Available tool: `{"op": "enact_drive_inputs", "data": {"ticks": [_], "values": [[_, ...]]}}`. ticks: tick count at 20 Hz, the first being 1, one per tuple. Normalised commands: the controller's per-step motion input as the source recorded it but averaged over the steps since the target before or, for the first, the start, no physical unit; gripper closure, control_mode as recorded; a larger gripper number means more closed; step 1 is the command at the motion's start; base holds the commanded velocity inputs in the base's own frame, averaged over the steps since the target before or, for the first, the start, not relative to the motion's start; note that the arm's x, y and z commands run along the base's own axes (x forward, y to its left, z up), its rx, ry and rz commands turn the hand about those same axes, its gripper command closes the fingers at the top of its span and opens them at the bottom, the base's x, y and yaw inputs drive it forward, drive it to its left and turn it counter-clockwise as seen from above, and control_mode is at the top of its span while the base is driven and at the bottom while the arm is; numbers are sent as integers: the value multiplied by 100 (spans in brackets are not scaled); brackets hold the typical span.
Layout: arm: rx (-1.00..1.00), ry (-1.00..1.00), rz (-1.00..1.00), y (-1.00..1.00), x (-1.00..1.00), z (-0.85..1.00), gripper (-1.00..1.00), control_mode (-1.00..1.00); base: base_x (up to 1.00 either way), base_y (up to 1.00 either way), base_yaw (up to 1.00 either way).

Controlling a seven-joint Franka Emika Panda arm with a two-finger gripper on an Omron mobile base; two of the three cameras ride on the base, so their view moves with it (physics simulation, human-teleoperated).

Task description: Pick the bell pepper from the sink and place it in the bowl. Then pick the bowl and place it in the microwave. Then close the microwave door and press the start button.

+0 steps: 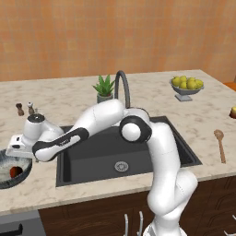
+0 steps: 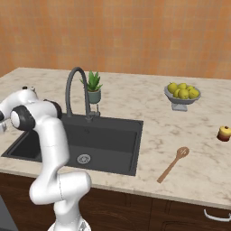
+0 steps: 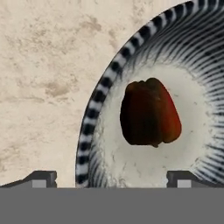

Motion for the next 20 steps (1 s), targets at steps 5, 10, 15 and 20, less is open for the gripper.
{"op": "enact_drive_inputs", "data": {"ticks": [5, 10, 15, 20], "values": [[0, 0, 2, 14, -2, -55, 100, -100, 0, 0, 0], [0, 0, 5, 11, 0, -22, 100, -100, 0, 0, 0], [0, 0, 1, 0, -21, -13, 100, -100, 0, 0, 0], [1, 0, -1, -29, -64, 6, 100, -100, 0, 0, 0]]}}
